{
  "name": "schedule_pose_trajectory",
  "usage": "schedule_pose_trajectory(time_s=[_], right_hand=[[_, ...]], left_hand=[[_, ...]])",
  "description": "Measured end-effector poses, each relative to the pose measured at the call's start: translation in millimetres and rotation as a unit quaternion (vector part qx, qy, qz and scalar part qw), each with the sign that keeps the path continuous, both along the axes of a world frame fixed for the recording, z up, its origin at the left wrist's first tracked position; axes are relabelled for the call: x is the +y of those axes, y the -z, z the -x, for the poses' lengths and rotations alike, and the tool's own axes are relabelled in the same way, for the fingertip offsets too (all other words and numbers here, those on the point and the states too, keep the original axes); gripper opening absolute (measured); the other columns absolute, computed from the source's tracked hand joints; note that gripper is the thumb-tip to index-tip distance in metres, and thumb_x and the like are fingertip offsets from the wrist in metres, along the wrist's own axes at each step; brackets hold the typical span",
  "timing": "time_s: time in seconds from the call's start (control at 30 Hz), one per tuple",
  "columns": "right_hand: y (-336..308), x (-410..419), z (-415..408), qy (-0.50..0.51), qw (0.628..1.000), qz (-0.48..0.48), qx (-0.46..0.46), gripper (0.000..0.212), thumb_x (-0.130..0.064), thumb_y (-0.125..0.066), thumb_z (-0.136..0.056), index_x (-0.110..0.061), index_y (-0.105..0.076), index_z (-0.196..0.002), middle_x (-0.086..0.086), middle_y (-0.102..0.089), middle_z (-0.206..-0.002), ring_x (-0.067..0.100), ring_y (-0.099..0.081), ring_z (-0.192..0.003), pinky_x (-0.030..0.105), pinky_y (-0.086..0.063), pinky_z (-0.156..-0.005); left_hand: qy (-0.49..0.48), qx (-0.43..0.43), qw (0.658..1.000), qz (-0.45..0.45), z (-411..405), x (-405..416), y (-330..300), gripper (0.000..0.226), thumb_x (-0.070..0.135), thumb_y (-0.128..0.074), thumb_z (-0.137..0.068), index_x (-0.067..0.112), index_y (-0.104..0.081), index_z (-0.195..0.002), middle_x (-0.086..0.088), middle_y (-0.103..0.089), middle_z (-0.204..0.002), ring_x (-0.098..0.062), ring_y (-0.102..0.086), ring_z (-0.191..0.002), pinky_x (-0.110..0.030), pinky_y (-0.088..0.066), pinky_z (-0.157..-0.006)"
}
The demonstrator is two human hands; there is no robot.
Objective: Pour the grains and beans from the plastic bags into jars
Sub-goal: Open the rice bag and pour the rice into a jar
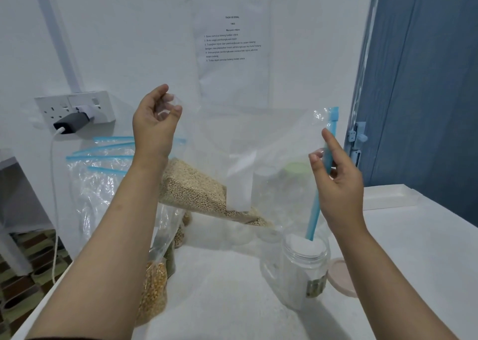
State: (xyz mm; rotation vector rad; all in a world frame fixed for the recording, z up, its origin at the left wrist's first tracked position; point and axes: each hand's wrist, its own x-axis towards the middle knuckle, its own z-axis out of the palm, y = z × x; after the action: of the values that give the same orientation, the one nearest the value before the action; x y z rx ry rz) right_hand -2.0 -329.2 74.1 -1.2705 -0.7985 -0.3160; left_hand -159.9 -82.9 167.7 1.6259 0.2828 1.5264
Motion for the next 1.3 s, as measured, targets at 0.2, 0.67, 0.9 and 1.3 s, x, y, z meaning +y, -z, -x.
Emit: schedule_pose_trajectory(time_s=[0.2,0.67,0.9,1.3], right_hand=[[-1,-4,-1,-0.009,1.0,-0.001,0.011,0.045,-0.023,-0.061,-0.099,-0.031,-0.052,-0.143,-0.015,-0.065,-0.1,0.001,-0.058,-0.094,0.015,-0.047,-0.086],[3,-12,0,0.017,0.999,0.028,0.011,0.062,-0.031,-0.072,-0.088,-0.035,-0.05,-0.145,-0.022,-0.059,-0.091,0.009,-0.059,-0.095,0.03,-0.055,-0.093],[5,-12,1,0.03,0.999,0.024,-0.001,0.065,-0.033,-0.075,-0.085,-0.034,-0.049,-0.145,-0.023,-0.057,-0.091,0.006,-0.058,-0.095,0.03,-0.054,-0.091],[2,-16,5,0.038,0.999,0.003,-0.018,0.064,-0.031,-0.074,-0.087,-0.031,-0.049,-0.146,-0.022,-0.059,-0.093,0.01,-0.059,-0.097,0.029,-0.054,-0.089]], left_hand=[[-0.004,-0.004,1.0,-0.014,-2,3,-6,0.039,0.0,-0.065,-0.09,0.013,-0.056,-0.125,0.003,-0.06,-0.105,0.001,-0.056,-0.09,-0.016,-0.045,-0.086],[-0.006,-0.008,1.0,-0.029,-3,2,-11,0.04,0.001,-0.067,-0.089,0.014,-0.057,-0.125,0.004,-0.06,-0.103,0.0,-0.055,-0.088,-0.017,-0.045,-0.085],[-0.001,-0.012,1.0,-0.028,-3,1,-15,0.039,0.0,-0.067,-0.089,0.013,-0.057,-0.124,0.004,-0.06,-0.102,0.001,-0.056,-0.087,-0.018,-0.045,-0.086],[0.008,-0.016,0.999,-0.045,-2,-1,-24,0.041,0.001,-0.068,-0.088,0.013,-0.057,-0.125,0.005,-0.061,-0.102,-0.003,-0.055,-0.091,-0.019,-0.046,-0.086]])
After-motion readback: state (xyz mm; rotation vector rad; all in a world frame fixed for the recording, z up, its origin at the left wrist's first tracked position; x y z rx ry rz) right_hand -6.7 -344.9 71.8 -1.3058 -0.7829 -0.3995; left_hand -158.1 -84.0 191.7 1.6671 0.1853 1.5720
